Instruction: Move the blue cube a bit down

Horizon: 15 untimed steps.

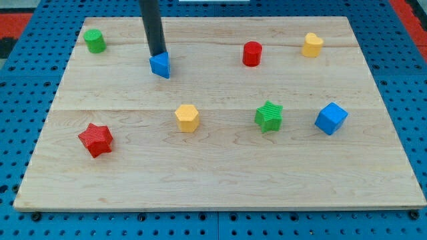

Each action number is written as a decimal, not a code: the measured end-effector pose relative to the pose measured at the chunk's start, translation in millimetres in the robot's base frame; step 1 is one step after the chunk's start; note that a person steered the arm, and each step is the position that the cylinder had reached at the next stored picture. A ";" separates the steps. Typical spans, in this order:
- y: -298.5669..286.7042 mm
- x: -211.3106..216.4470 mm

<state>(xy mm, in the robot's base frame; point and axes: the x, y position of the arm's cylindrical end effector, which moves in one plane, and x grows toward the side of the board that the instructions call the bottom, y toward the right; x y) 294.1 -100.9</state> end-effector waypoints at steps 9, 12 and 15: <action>127.9 53.0; 263.5 88.3; 303.4 175.4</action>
<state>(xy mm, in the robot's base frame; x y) 469.5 202.5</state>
